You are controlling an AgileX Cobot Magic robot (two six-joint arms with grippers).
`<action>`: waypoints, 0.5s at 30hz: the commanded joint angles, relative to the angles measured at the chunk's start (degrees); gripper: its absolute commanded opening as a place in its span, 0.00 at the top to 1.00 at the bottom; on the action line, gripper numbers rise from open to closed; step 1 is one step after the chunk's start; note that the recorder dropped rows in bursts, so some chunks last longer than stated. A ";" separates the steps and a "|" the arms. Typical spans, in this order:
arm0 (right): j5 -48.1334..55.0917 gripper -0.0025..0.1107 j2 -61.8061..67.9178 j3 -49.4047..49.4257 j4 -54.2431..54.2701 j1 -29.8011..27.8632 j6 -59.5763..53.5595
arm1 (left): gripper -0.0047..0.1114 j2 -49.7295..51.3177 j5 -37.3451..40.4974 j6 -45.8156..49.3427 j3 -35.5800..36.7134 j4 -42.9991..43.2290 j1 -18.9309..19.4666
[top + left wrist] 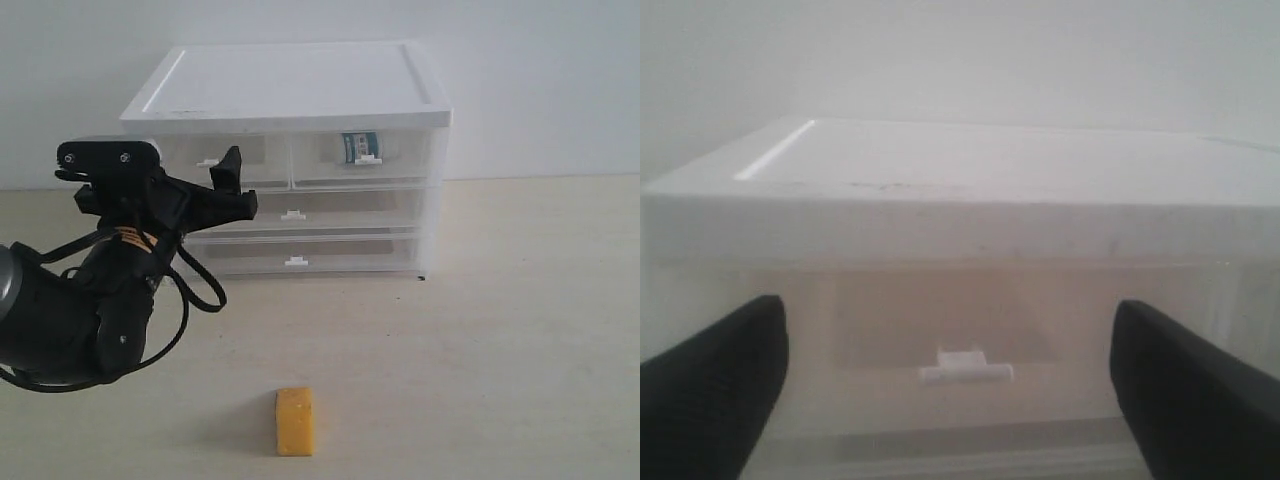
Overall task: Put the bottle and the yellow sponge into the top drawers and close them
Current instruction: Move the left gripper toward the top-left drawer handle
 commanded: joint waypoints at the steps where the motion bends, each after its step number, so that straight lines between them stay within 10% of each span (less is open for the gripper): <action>1: -0.51 0.98 -0.30 0.21 0.16 0.09 0.01 | 0.27 2.04 -0.55 0.93 -0.73 -1.16 -0.17; 15: -0.51 0.98 -0.30 0.21 0.16 0.09 0.01 | 0.27 4.93 -0.55 0.93 -1.38 -1.04 -0.17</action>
